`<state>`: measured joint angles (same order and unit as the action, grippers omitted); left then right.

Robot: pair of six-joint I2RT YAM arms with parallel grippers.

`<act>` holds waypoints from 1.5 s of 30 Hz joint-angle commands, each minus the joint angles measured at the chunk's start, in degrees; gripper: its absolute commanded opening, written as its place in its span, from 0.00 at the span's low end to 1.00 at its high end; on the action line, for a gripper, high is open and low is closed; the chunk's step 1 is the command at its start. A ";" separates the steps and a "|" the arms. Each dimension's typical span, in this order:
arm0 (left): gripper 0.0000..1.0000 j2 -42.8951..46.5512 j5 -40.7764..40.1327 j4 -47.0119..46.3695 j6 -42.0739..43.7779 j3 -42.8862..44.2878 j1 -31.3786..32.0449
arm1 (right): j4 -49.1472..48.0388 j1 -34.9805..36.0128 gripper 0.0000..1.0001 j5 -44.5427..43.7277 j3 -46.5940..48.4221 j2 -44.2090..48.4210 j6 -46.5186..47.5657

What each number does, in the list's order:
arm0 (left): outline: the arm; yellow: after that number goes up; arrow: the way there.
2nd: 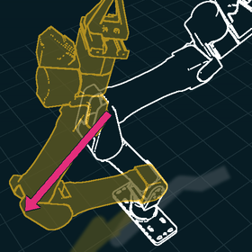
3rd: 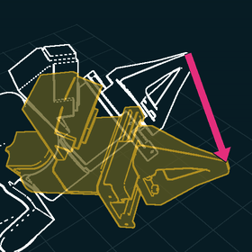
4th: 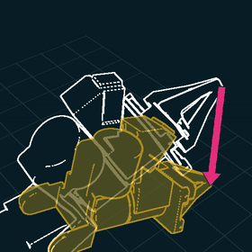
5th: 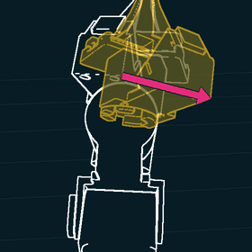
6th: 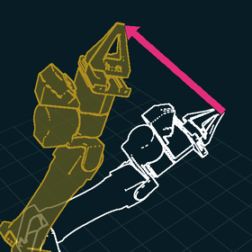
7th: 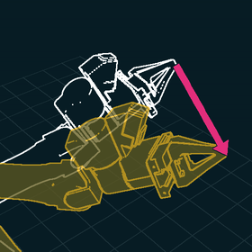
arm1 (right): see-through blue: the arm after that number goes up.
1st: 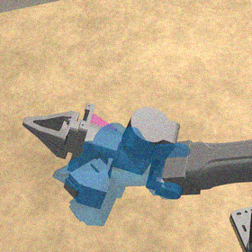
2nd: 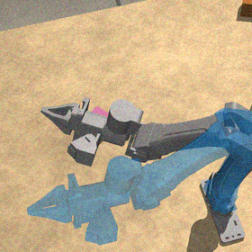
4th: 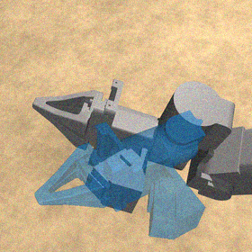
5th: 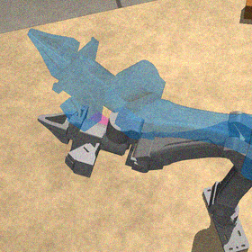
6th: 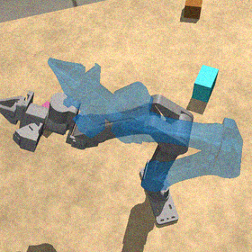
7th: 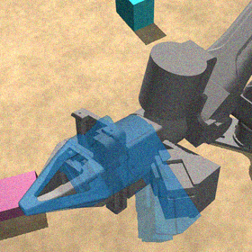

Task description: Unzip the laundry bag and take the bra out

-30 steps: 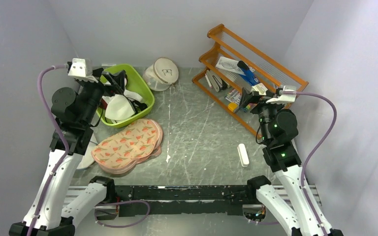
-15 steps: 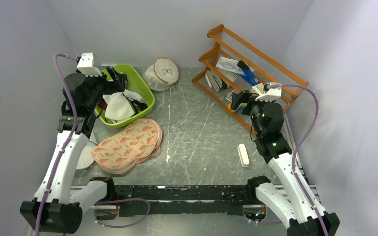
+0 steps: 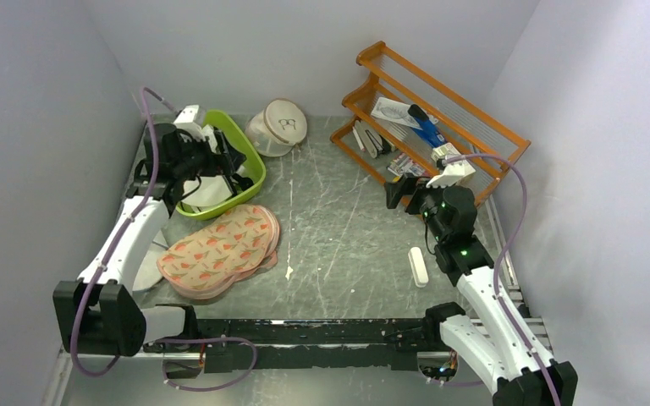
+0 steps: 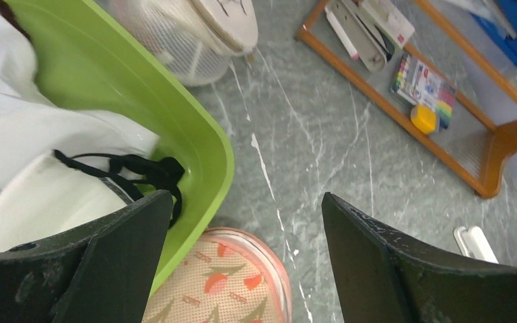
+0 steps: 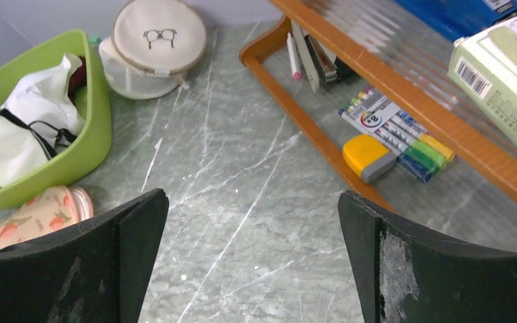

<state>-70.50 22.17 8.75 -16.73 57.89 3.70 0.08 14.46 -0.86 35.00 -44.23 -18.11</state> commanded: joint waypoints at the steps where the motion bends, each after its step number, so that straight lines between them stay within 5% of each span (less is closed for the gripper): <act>1: 0.93 -2.24 3.24 1.05 0.89 0.22 3.14 | -2.08 -0.69 1.00 4.23 -1.29 -0.50 0.49; 9: 0.94 -9.22 -6.97 6.17 2.80 4.30 12.38 | -4.71 -0.85 1.00 6.42 -4.77 0.86 1.28; 18: 0.94 -24.42 -16.08 12.09 -2.71 23.52 19.99 | -2.60 -0.97 1.00 6.64 -2.15 1.07 -3.24; 31: 0.94 -40.84 -32.96 7.64 -13.85 35.04 20.12 | 25.49 -0.93 1.00 6.08 24.44 -8.27 -36.01; 40: 0.94 -43.83 -30.35 4.65 -15.81 33.81 18.58 | 30.63 -0.98 1.00 10.08 31.22 -8.73 -41.40; 45: 0.93 -46.05 -29.90 6.52 -15.15 36.58 18.16 | 32.53 -1.00 1.00 4.98 33.08 -9.12 -38.18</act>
<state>-114.78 -7.75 16.53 -31.64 91.07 22.50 30.15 13.93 7.03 66.26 -53.30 -57.01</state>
